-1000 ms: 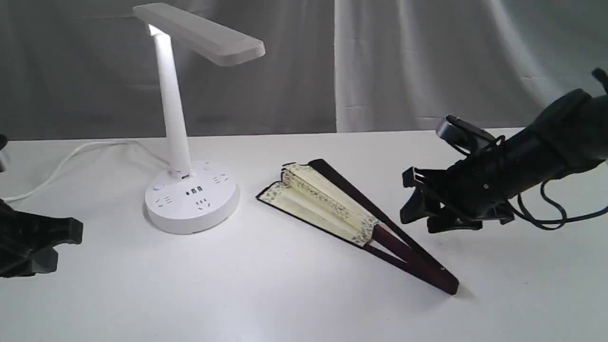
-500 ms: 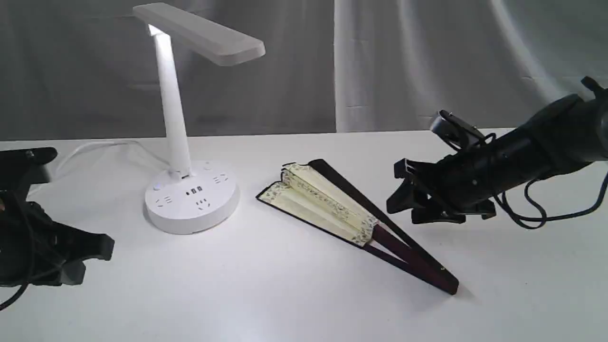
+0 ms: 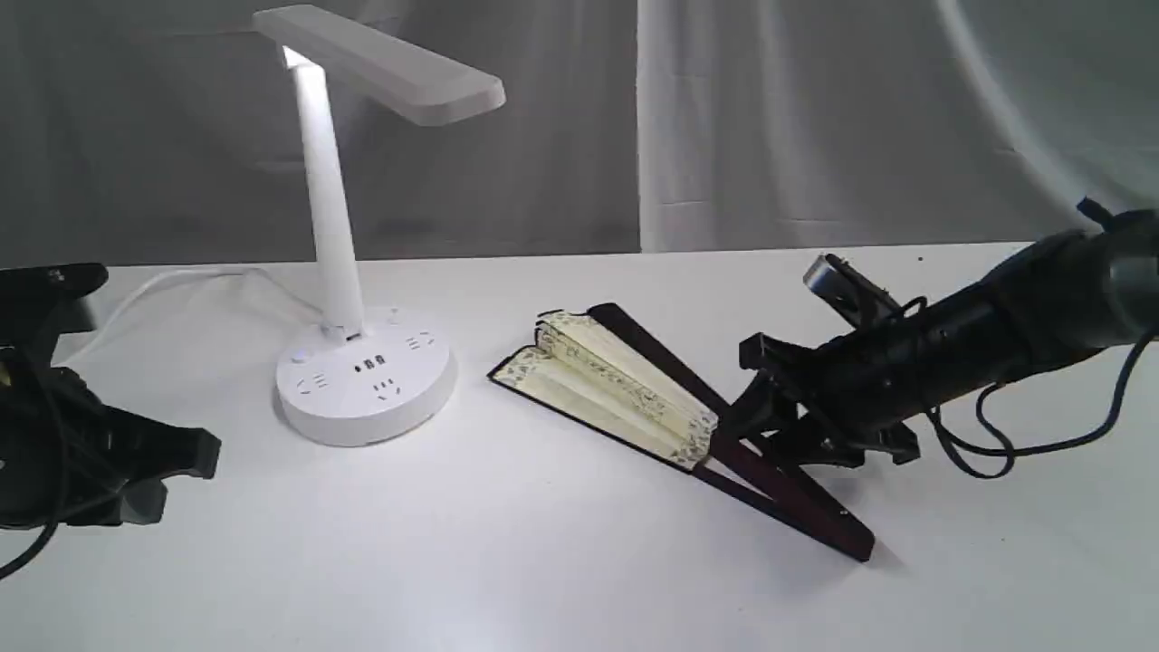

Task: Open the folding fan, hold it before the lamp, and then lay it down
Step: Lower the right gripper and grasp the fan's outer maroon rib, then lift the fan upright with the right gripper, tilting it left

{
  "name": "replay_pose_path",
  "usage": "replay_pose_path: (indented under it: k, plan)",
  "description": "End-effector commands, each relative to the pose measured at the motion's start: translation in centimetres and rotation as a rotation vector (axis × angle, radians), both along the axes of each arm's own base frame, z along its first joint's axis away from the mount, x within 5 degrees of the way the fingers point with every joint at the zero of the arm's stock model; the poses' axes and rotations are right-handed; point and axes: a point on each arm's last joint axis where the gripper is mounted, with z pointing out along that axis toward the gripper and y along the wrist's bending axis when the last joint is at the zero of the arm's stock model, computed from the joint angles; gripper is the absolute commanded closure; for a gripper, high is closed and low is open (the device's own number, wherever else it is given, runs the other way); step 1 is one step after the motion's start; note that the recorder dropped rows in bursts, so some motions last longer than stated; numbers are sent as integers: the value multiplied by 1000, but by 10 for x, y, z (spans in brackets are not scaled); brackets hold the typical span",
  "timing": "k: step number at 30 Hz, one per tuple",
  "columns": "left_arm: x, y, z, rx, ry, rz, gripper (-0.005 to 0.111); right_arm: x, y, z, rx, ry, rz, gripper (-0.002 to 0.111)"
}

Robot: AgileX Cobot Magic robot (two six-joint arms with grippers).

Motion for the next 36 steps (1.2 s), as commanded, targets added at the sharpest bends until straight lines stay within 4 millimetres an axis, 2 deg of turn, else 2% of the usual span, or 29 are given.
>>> replay_pose_path:
  k: [1, 3, 10, 16, 18, 24, 28, 36]
  plan:
    - [2, -2, 3, -7, -27, 1, 86, 1, 3, -1, 36, 1, -1, 62]
    - [2, -2, 3, -7, -27, 1, 86, 1, 3, -1, 36, -1, 0, 65]
    - [2, -2, 3, -7, -27, 1, 86, 1, 4, 0, 43, 3, 4, 90]
    - [5, -2, 4, -10, -53, 4, 86, -2, 5, 1, 74, 27, 31, 100]
    - [5, -2, 4, -10, -53, 4, 86, -4, 7, 3, 87, 24, 66, 107]
    - [5, -2, 4, -8, -60, 1, 86, -11, 11, 19, 139, -15, 181, 108]
    - [7, -2, 5, -8, -81, -1, 86, -12, 12, 38, 152, -48, 199, 108]
    - [8, -3, 5, 4, -101, -41, 86, -30, 19, 75, 279, -58, 306, 108]
